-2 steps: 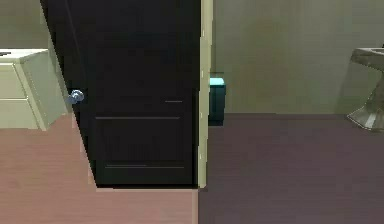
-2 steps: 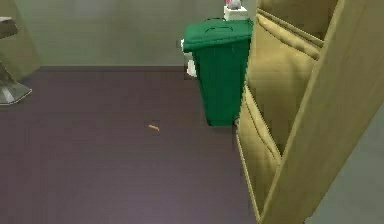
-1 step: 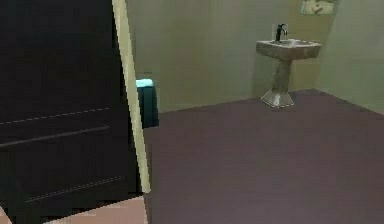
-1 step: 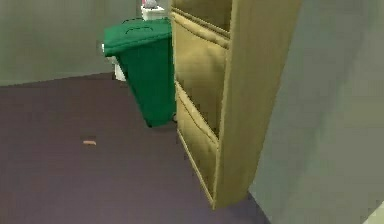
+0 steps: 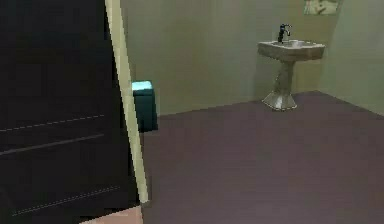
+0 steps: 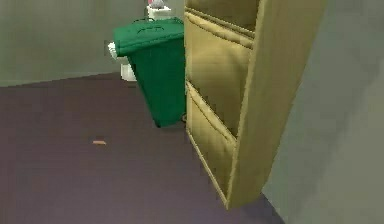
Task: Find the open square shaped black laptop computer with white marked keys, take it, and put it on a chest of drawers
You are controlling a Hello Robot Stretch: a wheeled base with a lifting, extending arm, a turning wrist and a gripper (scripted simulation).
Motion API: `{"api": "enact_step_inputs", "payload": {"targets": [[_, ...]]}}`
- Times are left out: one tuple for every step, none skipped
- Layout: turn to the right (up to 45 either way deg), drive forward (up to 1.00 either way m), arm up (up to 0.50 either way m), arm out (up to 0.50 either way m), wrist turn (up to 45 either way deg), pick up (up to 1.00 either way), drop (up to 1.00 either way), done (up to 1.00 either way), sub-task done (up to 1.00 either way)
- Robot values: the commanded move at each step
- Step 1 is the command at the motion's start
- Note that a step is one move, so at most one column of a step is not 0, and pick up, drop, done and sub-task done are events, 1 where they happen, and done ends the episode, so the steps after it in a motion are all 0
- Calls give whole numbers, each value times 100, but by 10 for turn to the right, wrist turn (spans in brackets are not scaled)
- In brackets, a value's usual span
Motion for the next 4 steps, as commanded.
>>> {"api": "enact_step_inputs", "payload": {"targets": [[-450,0,0,0,0,0,0,0,0],[-420,0,0,0,0,0,0,0,0],[0,50,0,0,0,0,0,0,0],[-240,0,0,0,0,0,0,0,0]]}}
